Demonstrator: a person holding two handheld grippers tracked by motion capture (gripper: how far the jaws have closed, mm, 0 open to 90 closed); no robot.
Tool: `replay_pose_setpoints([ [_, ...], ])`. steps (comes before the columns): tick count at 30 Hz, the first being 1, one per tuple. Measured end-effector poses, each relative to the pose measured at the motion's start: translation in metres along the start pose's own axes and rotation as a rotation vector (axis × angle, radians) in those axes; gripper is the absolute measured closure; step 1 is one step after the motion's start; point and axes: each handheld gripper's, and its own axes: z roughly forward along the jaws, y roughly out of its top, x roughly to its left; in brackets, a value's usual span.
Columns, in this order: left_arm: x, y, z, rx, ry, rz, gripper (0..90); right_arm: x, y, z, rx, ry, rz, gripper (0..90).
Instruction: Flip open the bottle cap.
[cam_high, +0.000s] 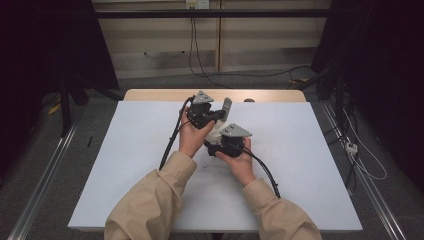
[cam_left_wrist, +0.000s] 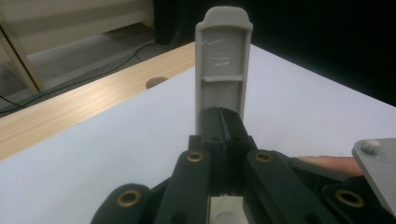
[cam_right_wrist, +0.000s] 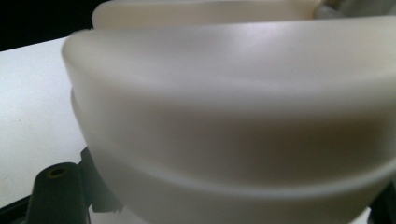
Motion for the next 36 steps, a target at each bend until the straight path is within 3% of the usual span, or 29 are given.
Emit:
replay_pose_setpoints([
  [36, -0.0009, 0.0063, 0.0058, 0.010, -0.008, 0.006, 90.0, -0.0007, 0.0000, -0.0001, 0.002, 0.003, -0.007, 18.7],
])
